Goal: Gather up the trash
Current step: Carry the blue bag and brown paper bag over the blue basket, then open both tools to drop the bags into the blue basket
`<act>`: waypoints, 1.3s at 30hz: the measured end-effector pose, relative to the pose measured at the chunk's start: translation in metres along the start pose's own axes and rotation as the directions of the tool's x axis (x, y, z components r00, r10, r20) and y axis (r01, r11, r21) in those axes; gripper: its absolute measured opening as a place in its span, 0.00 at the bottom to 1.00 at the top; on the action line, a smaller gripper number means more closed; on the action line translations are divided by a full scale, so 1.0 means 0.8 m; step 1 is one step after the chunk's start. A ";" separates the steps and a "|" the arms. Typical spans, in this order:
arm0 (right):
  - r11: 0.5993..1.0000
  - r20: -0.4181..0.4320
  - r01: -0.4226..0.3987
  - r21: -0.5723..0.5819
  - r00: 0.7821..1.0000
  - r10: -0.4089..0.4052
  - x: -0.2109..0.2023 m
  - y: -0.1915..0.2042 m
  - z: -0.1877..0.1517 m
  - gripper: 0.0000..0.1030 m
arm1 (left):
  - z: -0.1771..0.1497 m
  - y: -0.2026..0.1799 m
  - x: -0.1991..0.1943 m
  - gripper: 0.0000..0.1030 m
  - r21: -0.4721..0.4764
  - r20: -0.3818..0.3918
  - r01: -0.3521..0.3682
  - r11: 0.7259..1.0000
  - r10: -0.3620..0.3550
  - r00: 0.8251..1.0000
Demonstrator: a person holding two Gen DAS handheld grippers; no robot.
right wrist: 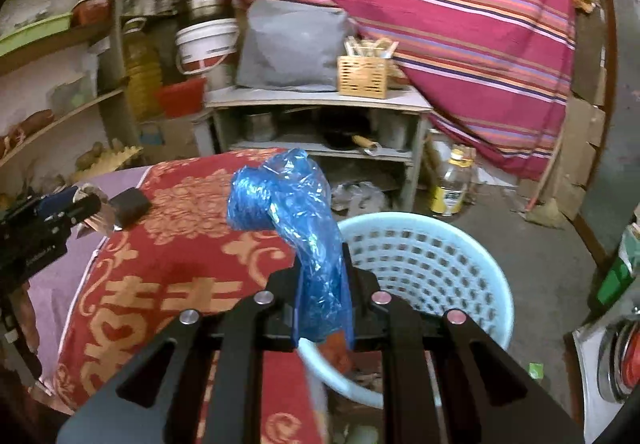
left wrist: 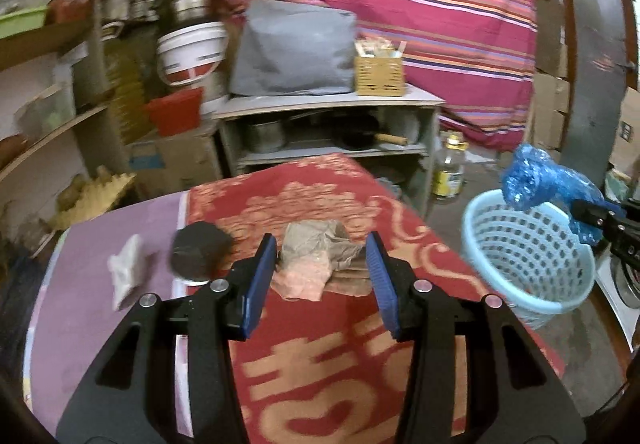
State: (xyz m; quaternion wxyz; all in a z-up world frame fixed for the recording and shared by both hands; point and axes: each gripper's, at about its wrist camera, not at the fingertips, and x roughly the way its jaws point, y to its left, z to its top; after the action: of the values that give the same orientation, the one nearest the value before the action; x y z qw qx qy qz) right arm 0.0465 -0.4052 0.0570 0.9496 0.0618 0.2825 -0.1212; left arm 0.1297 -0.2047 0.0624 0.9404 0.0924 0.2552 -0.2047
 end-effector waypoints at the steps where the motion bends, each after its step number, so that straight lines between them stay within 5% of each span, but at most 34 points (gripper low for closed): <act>1: 1.000 -0.002 0.013 0.006 1.000 -0.013 0.000 -0.009 -0.003 0.15 | 0.001 -0.007 0.003 0.44 0.003 0.001 0.010 1.000 -0.010 1.000; 20: 0.984 -0.072 0.117 0.130 0.991 -0.109 0.019 -0.115 -0.032 0.15 | 0.011 -0.179 0.080 0.44 0.042 -0.044 0.246 0.968 -0.244 0.969; 36: 0.977 -0.094 0.130 0.169 0.989 -0.115 0.029 -0.134 -0.037 0.15 | 0.006 -0.216 0.118 0.46 0.034 -0.101 0.300 0.953 -0.295 0.950; 39: 0.977 -0.096 0.132 0.169 0.989 -0.117 0.030 -0.134 -0.037 0.15 | 0.006 -0.216 0.116 0.56 0.039 -0.095 0.294 0.955 -0.289 0.953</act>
State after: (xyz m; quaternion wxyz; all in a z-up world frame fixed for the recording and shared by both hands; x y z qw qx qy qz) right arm 0.0220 -0.5073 0.0144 0.9181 0.1323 0.3143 -0.2021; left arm 0.1303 -0.3924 0.0066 0.8849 0.0876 0.3020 -0.3435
